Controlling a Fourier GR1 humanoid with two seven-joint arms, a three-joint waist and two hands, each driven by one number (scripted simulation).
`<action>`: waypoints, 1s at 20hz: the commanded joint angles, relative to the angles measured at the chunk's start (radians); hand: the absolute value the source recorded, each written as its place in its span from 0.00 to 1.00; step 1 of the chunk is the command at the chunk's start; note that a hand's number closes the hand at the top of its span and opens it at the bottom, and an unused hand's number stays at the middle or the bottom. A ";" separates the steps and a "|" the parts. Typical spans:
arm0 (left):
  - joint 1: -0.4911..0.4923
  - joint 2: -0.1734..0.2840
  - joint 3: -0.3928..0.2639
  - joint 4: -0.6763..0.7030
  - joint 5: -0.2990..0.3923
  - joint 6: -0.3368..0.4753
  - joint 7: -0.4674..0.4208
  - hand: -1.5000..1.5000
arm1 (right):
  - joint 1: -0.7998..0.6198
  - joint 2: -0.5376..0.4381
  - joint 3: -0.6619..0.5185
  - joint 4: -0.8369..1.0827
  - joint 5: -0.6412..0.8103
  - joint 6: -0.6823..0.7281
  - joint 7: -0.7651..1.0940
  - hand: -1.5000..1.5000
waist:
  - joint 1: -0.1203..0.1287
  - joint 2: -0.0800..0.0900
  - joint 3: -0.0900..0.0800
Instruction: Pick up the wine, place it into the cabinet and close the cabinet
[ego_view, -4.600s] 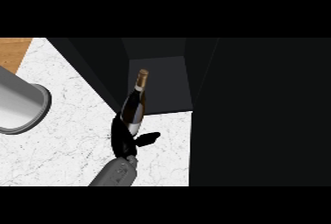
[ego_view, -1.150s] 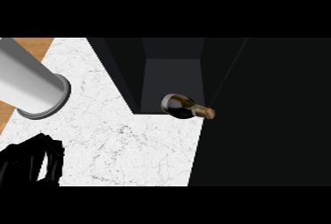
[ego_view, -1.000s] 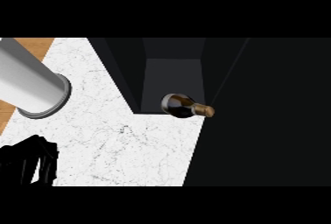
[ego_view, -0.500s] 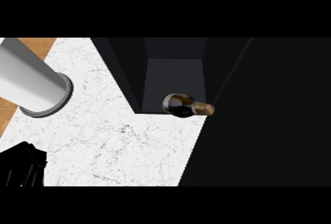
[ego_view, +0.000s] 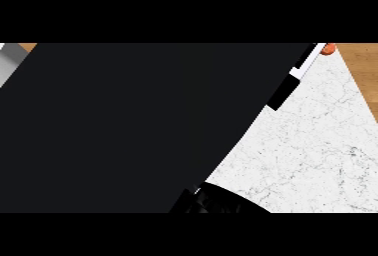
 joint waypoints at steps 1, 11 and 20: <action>0.039 -0.008 0.022 0.001 -0.003 -0.050 -0.014 1.00 | -0.201 0.010 0.031 0.147 -0.042 -0.170 -0.034 1.00 | 0.003 -0.001 0.000; 0.017 -0.022 0.083 -0.016 0.019 -0.092 0.053 1.00 | -0.428 0.010 -0.068 0.483 -0.207 -0.223 -0.224 1.00 | 0.003 0.002 0.000; 0.020 -0.062 0.129 0.064 -0.033 -0.159 0.011 1.00 | -0.425 0.010 -0.131 0.644 -0.266 -0.222 -0.294 1.00 | -0.003 0.001 0.000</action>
